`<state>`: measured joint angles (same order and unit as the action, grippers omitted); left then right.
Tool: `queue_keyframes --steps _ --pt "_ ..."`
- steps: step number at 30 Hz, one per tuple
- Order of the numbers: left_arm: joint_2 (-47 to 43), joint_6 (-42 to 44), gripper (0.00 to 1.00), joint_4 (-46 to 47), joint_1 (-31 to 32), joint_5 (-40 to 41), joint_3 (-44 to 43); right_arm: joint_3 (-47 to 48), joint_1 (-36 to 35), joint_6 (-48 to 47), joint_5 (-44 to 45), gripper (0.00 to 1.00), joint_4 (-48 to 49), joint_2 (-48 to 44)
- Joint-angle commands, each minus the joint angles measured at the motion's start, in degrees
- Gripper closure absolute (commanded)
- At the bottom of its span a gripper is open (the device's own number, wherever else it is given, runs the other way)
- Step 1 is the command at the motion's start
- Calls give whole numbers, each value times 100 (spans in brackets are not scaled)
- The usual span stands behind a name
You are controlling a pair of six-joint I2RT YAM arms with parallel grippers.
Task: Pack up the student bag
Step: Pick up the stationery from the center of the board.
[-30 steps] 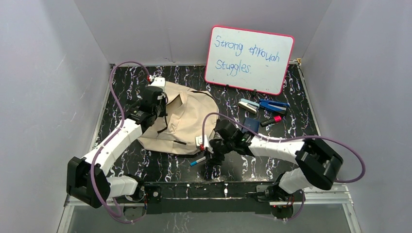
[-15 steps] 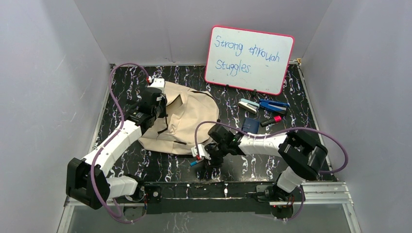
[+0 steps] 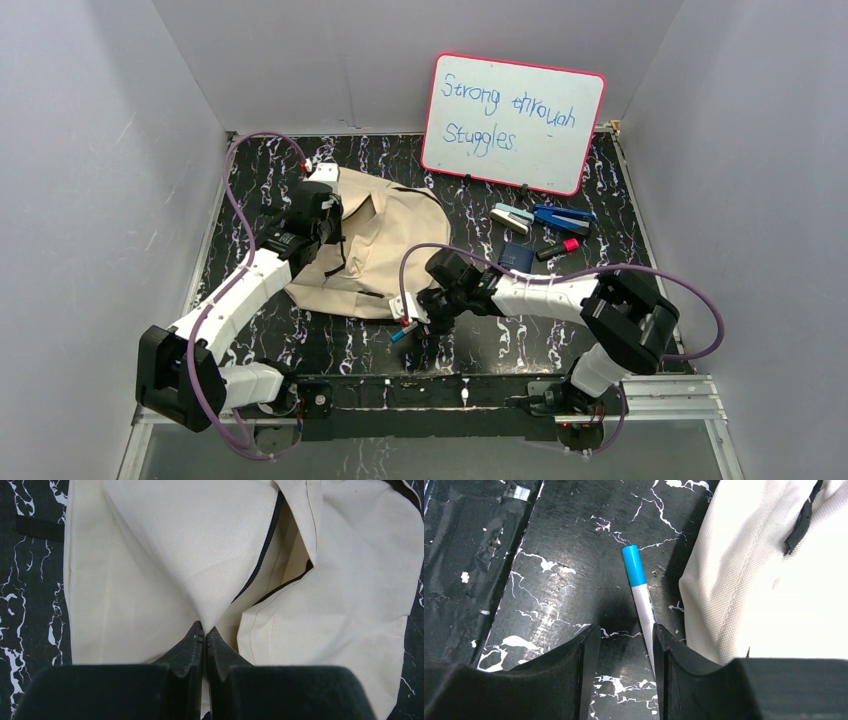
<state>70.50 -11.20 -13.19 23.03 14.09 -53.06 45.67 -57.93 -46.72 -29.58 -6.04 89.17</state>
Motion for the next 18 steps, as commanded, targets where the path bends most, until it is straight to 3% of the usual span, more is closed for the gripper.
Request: queue_keyframes --steps 1,13,15,18 --pt "-254 -60 100 85 -35 -20 32 318 -37 -254 -47 50 -20 38" --pt "-351 -68 100 115 -44 -37 119 490 -35 -396 199 59 -65 901" --pt "-361 -71 100 126 -44 -54 131 585 -35 -406 207 64 -264 998" --pt "-361 -80 100 129 -44 -76 144 702 -39 -381 289 83 -651 1066"
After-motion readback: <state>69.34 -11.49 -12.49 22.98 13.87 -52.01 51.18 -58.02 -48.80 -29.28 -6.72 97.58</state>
